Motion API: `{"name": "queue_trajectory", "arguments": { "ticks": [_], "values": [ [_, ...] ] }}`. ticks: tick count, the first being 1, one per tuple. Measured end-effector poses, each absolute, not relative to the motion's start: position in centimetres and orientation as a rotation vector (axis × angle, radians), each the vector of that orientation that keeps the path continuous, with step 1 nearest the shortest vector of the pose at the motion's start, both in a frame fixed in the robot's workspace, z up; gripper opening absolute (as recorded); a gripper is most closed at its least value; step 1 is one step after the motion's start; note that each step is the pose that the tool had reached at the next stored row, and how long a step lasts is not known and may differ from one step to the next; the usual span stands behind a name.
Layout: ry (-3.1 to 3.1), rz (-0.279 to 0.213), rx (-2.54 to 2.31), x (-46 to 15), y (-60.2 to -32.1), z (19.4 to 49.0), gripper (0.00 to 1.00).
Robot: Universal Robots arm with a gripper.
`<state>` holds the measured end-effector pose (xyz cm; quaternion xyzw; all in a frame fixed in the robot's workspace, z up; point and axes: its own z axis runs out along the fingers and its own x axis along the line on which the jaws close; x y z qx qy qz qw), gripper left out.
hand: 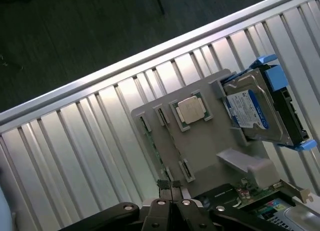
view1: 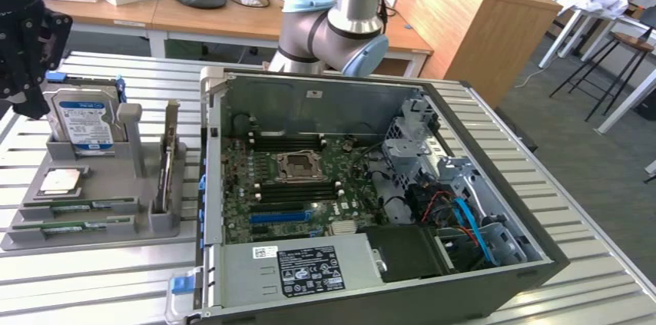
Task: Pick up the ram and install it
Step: 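Pick up the ram and move it above insertion slot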
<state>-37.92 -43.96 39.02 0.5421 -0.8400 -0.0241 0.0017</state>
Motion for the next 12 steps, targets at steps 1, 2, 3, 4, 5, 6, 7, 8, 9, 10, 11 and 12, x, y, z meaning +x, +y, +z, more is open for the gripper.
{"name": "queue_trajectory", "arguments": {
  "ticks": [1, 2, 3, 4, 5, 6, 7, 8, 9, 10, 11, 12],
  "values": [
    [-2.626, -0.076, 1.716, -37.91, -43.96, 39.02, 0.1],
    [-2.616, -0.076, 1.731, -37.91, -43.95, 39.01, 0.1],
    [-2.606, -0.075, 1.745, -37.91, -43.95, 39.01, 0.1],
    [-2.596, -0.075, 1.759, -37.92, -43.94, 39.0, 0.1],
    [-2.586, -0.075, 1.773, -37.92, -43.94, 39.0, 0.1],
    [-2.576, -0.075, 1.788, -37.92, -43.94, 39.0, 0.1],
    [-2.566, -0.075, 1.802, -37.92, -43.94, 38.99, 0.1],
    [-2.556, -0.075, 1.816, -37.92, -43.94, 38.99, 0.1],
    [-2.546, -0.075, 1.83, -37.92, -43.93, 38.98, 0.1],
    [-2.534, -0.075, 1.845, -37.92, -43.93, 38.98, 0.1],
    [-2.524, -0.075, 1.859, -37.92, -43.93, 38.97, 0.1],
    [-2.513, -0.075, 1.872, -37.92, -43.93, 38.97, 0.1]
  ]
}}
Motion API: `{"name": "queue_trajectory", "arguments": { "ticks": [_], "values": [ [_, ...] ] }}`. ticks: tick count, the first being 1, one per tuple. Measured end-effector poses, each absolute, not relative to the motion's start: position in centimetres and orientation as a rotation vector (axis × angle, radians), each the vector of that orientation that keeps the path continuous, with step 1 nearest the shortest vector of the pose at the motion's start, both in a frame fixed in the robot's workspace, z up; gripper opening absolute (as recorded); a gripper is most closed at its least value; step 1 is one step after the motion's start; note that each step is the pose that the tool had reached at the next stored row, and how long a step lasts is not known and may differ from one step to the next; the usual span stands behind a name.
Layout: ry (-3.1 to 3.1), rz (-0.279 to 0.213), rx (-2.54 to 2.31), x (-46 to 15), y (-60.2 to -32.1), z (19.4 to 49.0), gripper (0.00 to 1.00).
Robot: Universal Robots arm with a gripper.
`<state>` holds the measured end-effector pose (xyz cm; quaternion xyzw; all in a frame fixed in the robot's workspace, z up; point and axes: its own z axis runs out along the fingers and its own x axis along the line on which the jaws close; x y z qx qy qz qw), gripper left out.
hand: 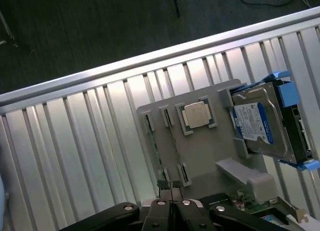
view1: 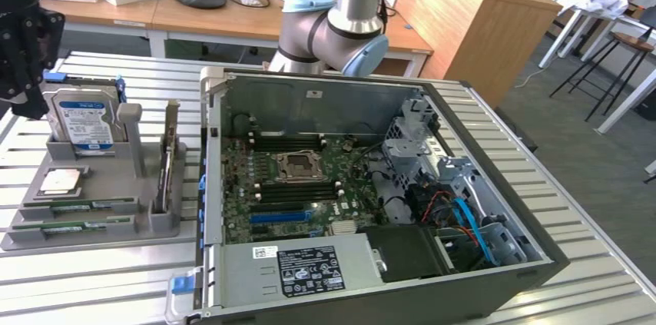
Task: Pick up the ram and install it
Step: 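Pick up the ram and move it above insertion slot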
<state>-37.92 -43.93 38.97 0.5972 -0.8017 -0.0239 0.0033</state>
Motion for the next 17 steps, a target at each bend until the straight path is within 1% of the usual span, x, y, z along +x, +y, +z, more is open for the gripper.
{"name": "queue_trajectory", "arguments": {
  "ticks": [17],
  "values": [
    [-2.326, -0.074, 2.094, -37.92, -43.85, 38.9, 0.1]
  ]
}}
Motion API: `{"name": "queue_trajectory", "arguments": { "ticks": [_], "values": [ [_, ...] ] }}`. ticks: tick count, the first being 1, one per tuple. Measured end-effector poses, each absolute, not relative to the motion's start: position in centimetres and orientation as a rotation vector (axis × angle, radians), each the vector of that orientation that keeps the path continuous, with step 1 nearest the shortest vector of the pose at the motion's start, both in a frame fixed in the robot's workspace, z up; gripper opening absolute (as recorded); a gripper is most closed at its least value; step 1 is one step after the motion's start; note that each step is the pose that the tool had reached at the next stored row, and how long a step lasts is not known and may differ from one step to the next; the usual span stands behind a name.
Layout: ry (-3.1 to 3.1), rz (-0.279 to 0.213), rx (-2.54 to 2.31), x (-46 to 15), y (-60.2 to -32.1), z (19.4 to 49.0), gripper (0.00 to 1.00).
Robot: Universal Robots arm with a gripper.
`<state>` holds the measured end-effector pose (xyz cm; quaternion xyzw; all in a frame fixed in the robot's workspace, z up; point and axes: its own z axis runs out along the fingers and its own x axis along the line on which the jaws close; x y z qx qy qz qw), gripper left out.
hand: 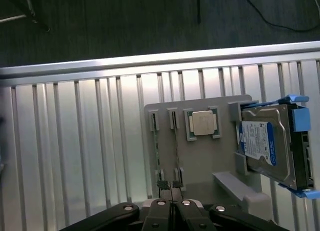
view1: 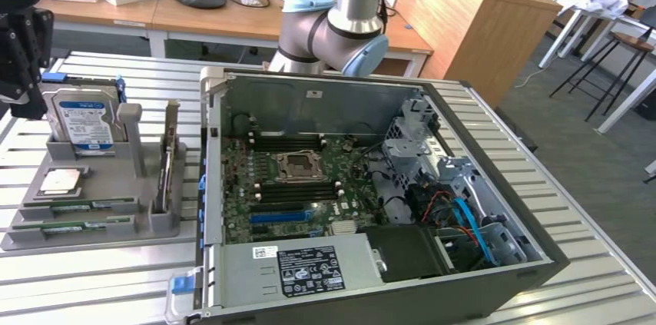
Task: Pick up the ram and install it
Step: 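Pick up the ram and move it above insertion slot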
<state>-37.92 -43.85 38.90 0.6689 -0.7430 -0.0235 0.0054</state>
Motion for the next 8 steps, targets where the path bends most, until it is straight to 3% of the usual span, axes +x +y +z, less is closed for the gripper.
{"name": "queue_trajectory", "arguments": {
  "ticks": [8],
  "values": [
    [-2.323, -0.074, 2.097, -37.93, -43.73, 38.88, 0.1]
  ]
}}
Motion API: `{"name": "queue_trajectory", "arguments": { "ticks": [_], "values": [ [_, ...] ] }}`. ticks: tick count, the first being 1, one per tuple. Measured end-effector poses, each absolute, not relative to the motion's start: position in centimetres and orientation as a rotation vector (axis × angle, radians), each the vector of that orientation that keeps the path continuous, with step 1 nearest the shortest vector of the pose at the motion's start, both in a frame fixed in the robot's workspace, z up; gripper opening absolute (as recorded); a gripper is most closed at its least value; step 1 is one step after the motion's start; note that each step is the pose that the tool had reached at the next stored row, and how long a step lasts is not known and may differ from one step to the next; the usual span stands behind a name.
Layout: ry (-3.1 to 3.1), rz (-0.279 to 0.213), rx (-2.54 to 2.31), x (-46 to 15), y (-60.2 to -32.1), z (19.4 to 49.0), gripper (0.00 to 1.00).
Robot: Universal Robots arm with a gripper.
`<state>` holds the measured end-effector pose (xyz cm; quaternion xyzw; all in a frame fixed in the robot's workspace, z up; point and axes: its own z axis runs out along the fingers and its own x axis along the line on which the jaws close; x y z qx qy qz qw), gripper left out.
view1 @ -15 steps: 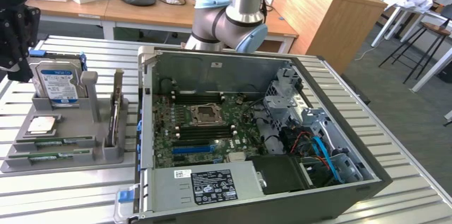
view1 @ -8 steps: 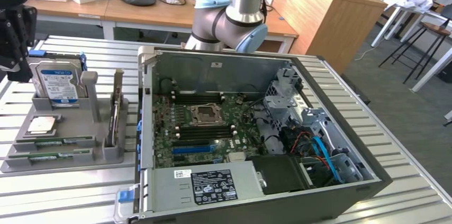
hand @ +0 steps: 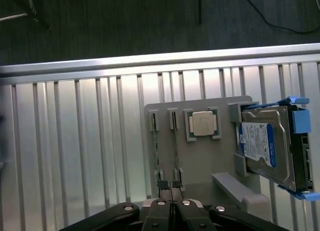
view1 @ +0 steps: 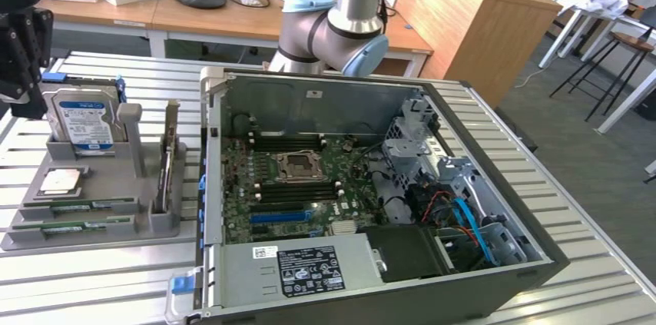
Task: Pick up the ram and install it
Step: 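Pick up the ram and move it above insertion slot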
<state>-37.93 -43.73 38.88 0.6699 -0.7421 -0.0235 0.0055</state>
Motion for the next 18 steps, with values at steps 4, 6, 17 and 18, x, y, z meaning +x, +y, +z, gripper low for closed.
{"name": "queue_trajectory", "arguments": {
  "ticks": [4, 6, 17, 18],
  "values": [
    [-2.323, -0.073, 2.098, -37.92, -43.69, 38.87, 0.1],
    [-2.323, -0.073, 2.098, -37.92, -43.69, 38.87, 0.1],
    [-2.323, -0.073, 2.098, -37.92, -43.69, 38.87, 0.3],
    [-2.323, -0.074, 2.098, -37.92, -43.68, 38.87, 0.3]
  ]
}}
